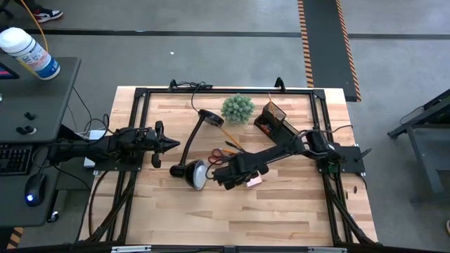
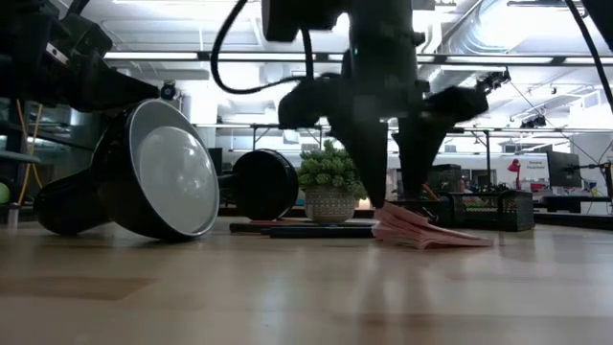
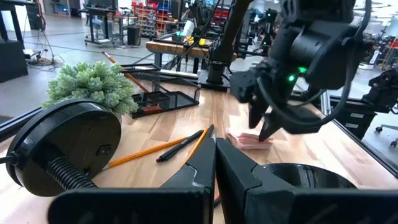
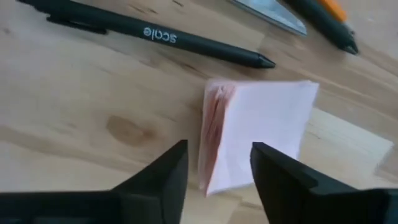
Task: Pick and place office supplies into organizer
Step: Put the sticky notes into the right section of the desk organizer
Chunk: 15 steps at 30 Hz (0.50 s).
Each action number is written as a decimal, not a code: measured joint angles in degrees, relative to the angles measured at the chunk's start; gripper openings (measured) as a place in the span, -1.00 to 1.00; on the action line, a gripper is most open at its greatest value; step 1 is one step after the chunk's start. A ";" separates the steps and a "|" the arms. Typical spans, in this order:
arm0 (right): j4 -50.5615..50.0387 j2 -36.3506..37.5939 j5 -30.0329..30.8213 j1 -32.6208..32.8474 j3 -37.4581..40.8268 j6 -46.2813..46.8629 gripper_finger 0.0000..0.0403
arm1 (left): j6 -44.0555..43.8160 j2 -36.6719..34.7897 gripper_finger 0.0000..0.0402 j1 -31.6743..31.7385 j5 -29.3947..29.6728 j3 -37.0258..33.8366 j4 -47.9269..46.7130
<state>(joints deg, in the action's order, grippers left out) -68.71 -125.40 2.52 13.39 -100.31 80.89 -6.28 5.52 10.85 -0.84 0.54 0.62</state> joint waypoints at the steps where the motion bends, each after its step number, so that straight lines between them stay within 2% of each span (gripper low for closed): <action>1: 0.90 -0.01 -0.17 -0.12 0.82 0.05 -0.13 | 0.00 0.00 -1.00 0.00 0.00 0.00 0.02; 4: 2.29 -0.07 -0.93 -0.33 2.77 0.10 -0.10 | 0.00 0.00 -1.00 0.01 0.00 0.00 0.01; 8: 2.84 -0.04 -1.48 -0.63 5.64 0.09 -0.21 | 0.00 0.00 -1.00 0.02 0.00 0.00 0.00; 11: 3.05 -0.04 -1.81 -0.64 6.87 -0.64 -0.44 | 0.00 0.00 -1.00 0.01 0.00 0.00 0.02; 15: 3.13 0.04 -1.81 -0.62 7.12 -2.16 -0.90 | 0.00 0.00 -1.00 0.01 0.01 0.00 0.02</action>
<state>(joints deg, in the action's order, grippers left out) -65.58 -125.36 0.70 12.77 -93.19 78.73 -6.28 5.52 10.87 -0.83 0.54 0.64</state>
